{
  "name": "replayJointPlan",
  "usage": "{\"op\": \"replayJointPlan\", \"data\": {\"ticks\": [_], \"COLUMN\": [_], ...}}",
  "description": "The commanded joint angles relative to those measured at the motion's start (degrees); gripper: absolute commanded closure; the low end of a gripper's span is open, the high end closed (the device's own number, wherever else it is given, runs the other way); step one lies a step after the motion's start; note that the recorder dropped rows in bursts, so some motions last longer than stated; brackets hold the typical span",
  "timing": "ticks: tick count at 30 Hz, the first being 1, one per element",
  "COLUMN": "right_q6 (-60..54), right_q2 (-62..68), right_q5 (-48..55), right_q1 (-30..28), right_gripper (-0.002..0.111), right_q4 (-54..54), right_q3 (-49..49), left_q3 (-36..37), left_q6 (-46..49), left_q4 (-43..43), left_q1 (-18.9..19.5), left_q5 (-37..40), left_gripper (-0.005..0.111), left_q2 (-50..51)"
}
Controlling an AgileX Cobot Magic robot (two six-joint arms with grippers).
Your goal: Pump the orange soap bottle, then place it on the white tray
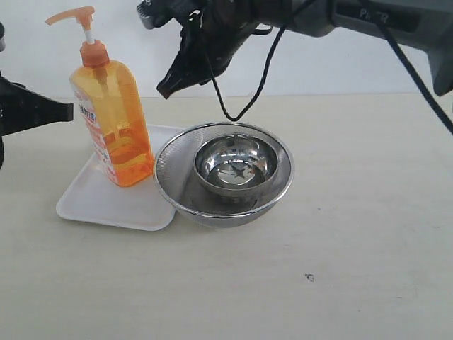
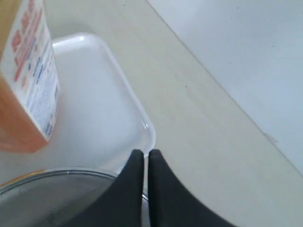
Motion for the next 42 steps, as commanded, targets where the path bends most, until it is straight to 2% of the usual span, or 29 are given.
{"op": "replayJointPlan", "data": {"ticks": [1, 4, 10, 22, 25, 30, 37, 42], "right_q6": [-6.27, -14.28, -16.70, -19.98, -19.76, -11.88, 8.47, 6.84], "right_q2": [-0.41, -0.26, 2.02, 2.02, 1.33, -0.40, -0.86, -0.86], "right_q5": [-4.65, -5.66, -8.21, -8.38, -4.84, -0.08, -2.85, -2.58], "right_q1": [-2.44, -2.57, -2.46, -2.36, -2.36, -2.36, -2.36, -1.60], "right_gripper": [0.108, 0.108, 0.108, 0.108, 0.108, 0.108, 0.108, 0.108], "right_q4": [11.02, 18.87, 21.70, 27.26, 27.35, 20.70, 2.48, 2.56], "right_q3": [-0.34, -0.34, -0.34, -0.34, -0.34, -0.34, -0.34, -0.34], "left_q3": [-4.16, -8.32, -11.39, -11.52, -11.52, -11.52, -11.52, -11.52], "left_q6": [7.26, 11.02, 14.09, 20.13, 21.01, 21.01, 21.01, 22.94], "left_q4": [0.44, 0.44, 0.44, -4.59, -4.59, -4.59, -4.59, -5.03], "left_q1": [10.24, 13.52, 13.90, 13.90, 13.90, 13.90, 13.90, 13.90], "left_q5": [-18.00, -21.65, -29.03, -29.58, -30.22, -30.22, -30.22, -31.31], "left_gripper": [0.102, 0.102, 0.102, 0.102, 0.102, 0.102, 0.102, 0.102], "left_q2": [3.27, 5.91, 9.12, 10.33, 10.33, 10.33, 10.33, 10.33]}}
